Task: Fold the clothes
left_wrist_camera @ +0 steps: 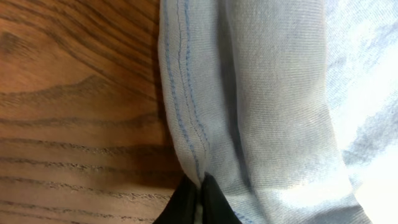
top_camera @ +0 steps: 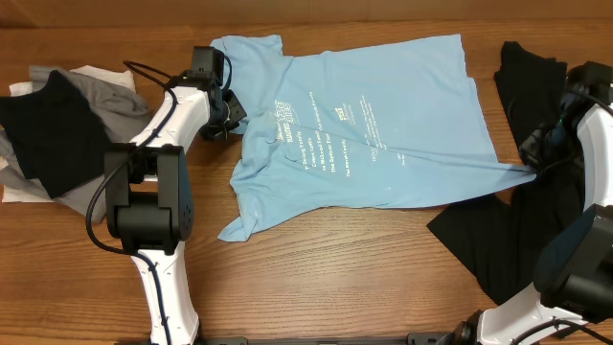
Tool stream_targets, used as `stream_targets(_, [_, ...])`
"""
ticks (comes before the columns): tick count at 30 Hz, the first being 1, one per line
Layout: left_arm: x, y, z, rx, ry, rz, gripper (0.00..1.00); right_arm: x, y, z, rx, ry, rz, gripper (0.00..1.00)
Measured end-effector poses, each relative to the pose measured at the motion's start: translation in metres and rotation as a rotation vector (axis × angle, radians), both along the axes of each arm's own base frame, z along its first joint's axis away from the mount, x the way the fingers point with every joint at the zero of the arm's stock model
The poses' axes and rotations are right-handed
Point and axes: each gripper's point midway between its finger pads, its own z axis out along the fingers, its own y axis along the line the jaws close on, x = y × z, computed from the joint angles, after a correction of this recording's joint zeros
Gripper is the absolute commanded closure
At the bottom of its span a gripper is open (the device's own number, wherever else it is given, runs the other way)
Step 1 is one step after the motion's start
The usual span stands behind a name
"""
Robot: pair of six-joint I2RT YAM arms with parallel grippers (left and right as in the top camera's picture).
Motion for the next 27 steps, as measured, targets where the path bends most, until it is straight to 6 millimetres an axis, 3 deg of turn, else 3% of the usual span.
stream_targets(3, [-0.002,0.006,0.003,-0.001,0.015,-0.010,0.96,0.000,0.000,0.000,0.000,0.000,0.000,0.96])
stream_targets(6, [0.007,0.025,0.025,0.017,0.010,-0.006,0.96,0.000,0.000,0.000,0.000,-0.001,0.000,0.96])
stream_targets(8, [0.033,0.051,0.063,0.028,-0.080,0.022,0.96,0.000,0.000,0.000,0.001,-0.001,0.000,0.96])
stream_targets(10, [0.061,0.080,0.110,0.041,-0.203,0.066,0.87,0.000,0.001,0.000,0.003,-0.001,0.001,0.96])
stream_targets(11, [0.070,0.091,0.128,0.047,-0.253,0.074,0.30,0.000,0.000,0.000,0.003,-0.001,0.000,0.96])
stream_targets(12, [0.084,0.118,0.168,0.063,-0.357,0.113,0.27,0.000,0.001,0.000,0.003,-0.001,0.001,0.96])
stream_targets(13, [0.083,0.124,0.174,0.070,-0.362,0.113,0.23,0.000,0.000,0.000,0.003,-0.001,0.000,0.96])
stream_targets(15, [0.072,0.120,0.167,0.069,-0.308,0.090,0.22,0.000,0.001,0.000,0.004,0.000,0.001,0.96])
stream_targets(23, [-0.033,0.068,0.114,0.014,0.174,-0.046,0.28,0.000,0.002,0.000,0.011,-0.002,0.001,0.96])
stream_targets(27, [-0.070,0.044,0.078,0.002,0.337,-0.113,0.28,0.001,0.004,-0.001,0.023,-0.007,0.002,0.96])
